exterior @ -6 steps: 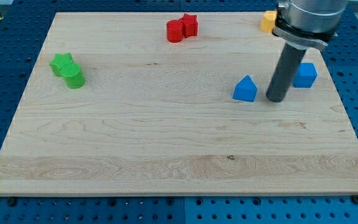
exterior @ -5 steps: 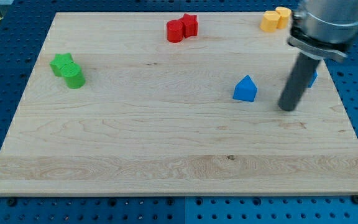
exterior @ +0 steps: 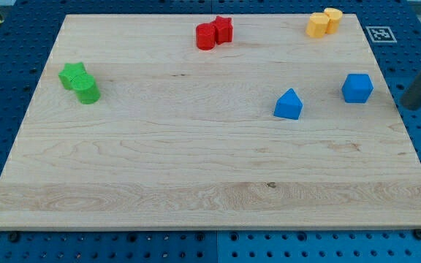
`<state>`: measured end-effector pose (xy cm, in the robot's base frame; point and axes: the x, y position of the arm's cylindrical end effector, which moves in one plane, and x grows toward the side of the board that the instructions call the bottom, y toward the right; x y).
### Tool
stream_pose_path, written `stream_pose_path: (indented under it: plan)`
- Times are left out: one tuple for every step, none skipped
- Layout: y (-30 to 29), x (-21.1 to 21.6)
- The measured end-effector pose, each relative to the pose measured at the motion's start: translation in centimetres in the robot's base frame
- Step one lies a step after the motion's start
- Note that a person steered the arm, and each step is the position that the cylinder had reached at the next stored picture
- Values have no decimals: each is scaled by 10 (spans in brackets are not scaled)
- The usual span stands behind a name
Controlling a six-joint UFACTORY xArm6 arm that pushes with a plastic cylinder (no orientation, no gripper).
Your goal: Slide the blue cube to the left side of the blue triangle
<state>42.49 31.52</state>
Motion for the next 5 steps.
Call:
stream_pose_path:
  plan:
    - [-46,-32]
    - [-80,-29]
    - [-123,-46]
    - [-129,-56]
    - [-107,-9]
